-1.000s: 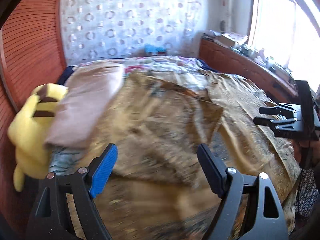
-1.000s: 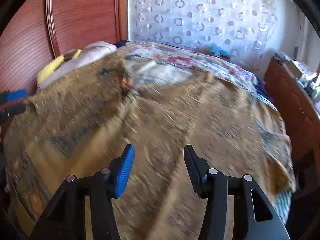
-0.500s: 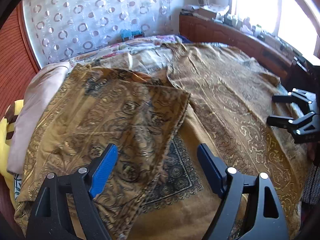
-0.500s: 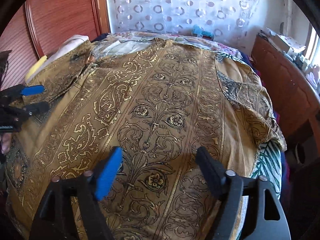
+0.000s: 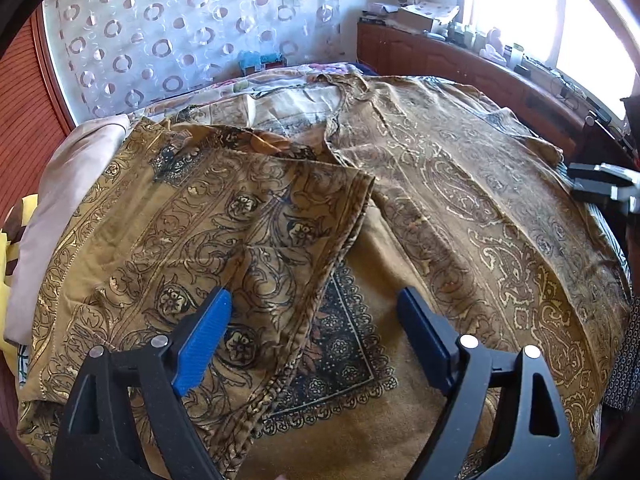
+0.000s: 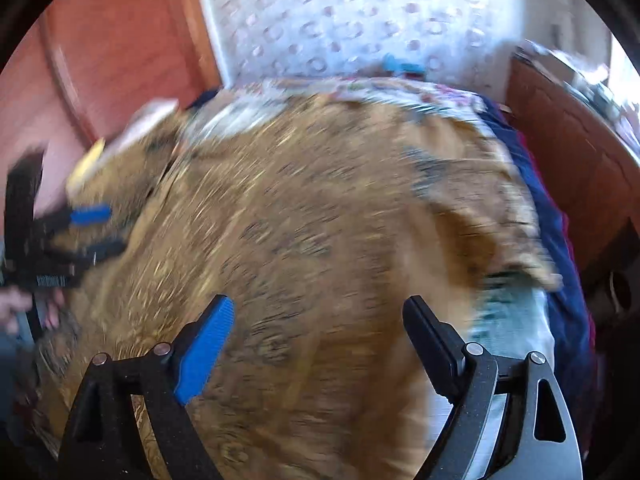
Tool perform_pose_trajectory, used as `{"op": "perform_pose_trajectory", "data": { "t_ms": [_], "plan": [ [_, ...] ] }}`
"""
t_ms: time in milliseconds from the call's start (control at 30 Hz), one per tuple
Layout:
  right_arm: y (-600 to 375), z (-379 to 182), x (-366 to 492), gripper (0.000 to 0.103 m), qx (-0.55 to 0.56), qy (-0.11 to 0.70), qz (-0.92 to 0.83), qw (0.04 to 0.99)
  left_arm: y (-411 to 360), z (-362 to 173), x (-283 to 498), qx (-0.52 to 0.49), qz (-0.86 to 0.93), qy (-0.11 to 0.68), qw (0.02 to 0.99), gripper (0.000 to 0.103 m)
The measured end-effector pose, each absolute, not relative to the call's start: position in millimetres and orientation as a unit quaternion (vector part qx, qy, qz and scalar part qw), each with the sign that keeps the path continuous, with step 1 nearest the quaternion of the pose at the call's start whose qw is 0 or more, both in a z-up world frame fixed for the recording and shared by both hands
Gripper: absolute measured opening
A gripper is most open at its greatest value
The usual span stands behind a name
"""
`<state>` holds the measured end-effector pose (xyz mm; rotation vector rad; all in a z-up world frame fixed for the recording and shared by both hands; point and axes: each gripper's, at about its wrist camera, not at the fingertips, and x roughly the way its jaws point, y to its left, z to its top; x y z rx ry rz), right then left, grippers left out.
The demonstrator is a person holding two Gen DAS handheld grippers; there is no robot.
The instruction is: Fold small clothes
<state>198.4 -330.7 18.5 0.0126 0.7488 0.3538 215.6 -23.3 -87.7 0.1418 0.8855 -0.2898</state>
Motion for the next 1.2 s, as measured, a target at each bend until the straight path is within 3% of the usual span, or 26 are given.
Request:
{"op": "perform_pose_trajectory", "data": {
  "t_ms": [333,667,733,900,933,1000,1200],
  "plan": [
    [-450.8,17.6,257.1,0.086,0.140,0.397,0.075,0.904,-26.2,-89.3,217.7,0.070,-0.144,0.428,0.889,0.091],
    [-469.3,-4.5,291.3,0.085,0.194,0.447,0.072,0.870,-28.5,-89.8,219.1,0.071,-0.144,0.429,0.889,0.092],
    [-461.9,-1.6,305.3,0.079,0.206,0.447,0.083,0.866,-28.5,-89.8,219.2,0.071,-0.144,0.429,0.889,0.092],
    [-458.6,6.2,298.9,0.032,0.190,0.437,0.113,0.872,-28.2,-89.8,219.2,0.071,-0.144,0.429,0.889,0.092],
    [-456.0,8.2,296.6,0.028,0.173,0.435,0.110,0.877,-28.3,-89.7,218.7,0.071,-0.143,0.429,0.889,0.092],
    [-448.7,14.2,294.3,0.021,0.126,0.434,0.094,0.887,-29.2,-89.8,217.5,0.073,-0.144,0.429,0.889,0.092],
    [-421.1,49.2,284.5,0.015,0.036,0.385,0.062,0.920,-22.0,-76.1,203.4,0.072,-0.136,0.406,0.901,0.092]
  ]
}}
